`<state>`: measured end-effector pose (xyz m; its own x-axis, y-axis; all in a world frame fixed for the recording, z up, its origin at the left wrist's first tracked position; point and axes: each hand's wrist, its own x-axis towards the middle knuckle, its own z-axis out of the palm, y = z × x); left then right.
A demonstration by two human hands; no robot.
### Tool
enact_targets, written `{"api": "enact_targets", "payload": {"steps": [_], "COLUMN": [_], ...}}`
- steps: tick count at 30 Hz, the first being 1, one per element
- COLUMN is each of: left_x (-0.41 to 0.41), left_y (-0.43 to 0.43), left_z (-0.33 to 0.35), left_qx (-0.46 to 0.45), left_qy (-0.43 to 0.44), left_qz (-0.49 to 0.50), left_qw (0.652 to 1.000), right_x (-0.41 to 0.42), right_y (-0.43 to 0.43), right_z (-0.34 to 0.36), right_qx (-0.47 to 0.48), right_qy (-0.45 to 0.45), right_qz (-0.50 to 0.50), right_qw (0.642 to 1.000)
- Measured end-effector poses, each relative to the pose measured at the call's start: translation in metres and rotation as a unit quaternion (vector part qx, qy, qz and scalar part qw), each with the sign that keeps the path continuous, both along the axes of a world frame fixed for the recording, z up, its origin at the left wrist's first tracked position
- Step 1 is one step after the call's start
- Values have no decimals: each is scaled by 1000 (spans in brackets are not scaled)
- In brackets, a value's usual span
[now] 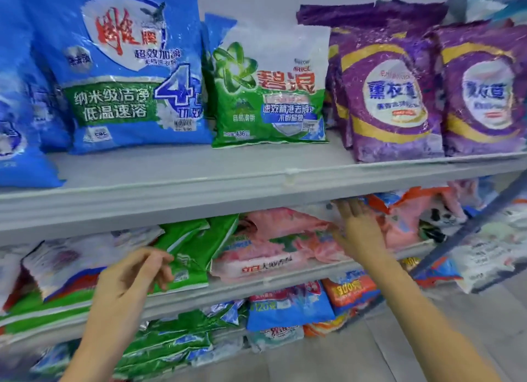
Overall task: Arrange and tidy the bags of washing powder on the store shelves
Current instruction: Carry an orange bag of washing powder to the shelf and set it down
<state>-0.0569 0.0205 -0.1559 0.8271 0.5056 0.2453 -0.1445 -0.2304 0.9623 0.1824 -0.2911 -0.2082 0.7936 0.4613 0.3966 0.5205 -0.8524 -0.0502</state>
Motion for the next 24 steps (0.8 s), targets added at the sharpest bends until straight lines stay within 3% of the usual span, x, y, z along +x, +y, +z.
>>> {"api": "enact_targets", "payload": {"steps": [3,5,15,24], "left_x": [0,-1,-11,1], "left_y": [-10,-11,-15,-39], "left_z": [4,6,7,-8], "left_qx": [2,-5,7,-2], "left_qy": [5,6,15,21], "left_qz": [28,40,48,-25], "left_qw": [1000,999,999,999], "right_x": [24,29,19,-24], "right_y": [-5,-7,-1,-4], "right_z": [-7,-7,28,62], "right_qx": [-100,-111,-29,19], "right_qy": [-25,-39,-162,-180], "right_qz": [29,34,116,121], "right_qw": [994,992,980,976]}}
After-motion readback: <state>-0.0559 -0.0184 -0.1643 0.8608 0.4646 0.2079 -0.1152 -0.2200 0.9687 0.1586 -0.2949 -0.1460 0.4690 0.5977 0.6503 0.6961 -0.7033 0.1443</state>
